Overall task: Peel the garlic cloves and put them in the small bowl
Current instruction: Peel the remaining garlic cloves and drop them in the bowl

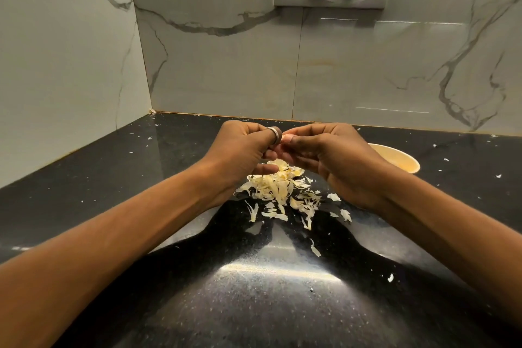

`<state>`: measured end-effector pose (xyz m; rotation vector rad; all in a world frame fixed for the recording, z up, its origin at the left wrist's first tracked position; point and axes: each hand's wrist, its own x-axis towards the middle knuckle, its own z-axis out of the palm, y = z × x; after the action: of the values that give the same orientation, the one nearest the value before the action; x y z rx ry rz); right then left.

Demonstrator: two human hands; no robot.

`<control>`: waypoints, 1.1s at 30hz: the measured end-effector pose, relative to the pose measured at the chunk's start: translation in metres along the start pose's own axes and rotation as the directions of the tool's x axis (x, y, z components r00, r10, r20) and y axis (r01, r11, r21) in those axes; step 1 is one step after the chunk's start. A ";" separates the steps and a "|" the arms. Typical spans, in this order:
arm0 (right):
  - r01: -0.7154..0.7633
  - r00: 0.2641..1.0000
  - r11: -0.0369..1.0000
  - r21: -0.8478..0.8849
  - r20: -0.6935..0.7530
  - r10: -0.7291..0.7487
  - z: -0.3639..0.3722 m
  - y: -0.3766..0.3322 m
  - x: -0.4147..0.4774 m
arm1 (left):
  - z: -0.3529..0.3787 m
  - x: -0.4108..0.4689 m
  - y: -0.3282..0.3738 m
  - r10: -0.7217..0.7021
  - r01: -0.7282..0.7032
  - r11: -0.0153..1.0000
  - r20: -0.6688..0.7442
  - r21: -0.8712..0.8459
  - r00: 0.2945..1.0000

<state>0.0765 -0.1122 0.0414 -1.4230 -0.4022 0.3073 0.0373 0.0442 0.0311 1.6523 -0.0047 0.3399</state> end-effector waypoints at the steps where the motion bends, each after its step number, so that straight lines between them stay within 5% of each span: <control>1: -0.019 1.000 0.998 0.053 0.006 0.018 0.000 -0.001 0.000 | 0.000 0.000 0.000 -0.002 0.003 1.000 0.004 -0.011 1.000; 20: -0.096 0.991 0.984 0.149 -0.077 0.108 -0.008 -0.012 0.002 | -0.002 0.001 0.004 -0.020 0.021 0.997 -0.009 0.074 1.000; 25: -0.094 0.994 0.988 0.121 -0.046 0.100 -0.007 -0.012 0.001 | -0.003 0.005 -0.002 0.098 -0.069 0.954 -0.083 0.293 0.992; 33: -0.089 0.996 0.993 0.082 -0.013 0.090 -0.006 -0.010 0.002 | -0.006 0.001 -0.004 0.265 -0.243 0.900 -0.011 0.362 0.964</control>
<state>0.0810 -0.1182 0.0511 -1.3652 -0.3092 0.3797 0.0374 0.0508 0.0282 2.0089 -0.1208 0.6195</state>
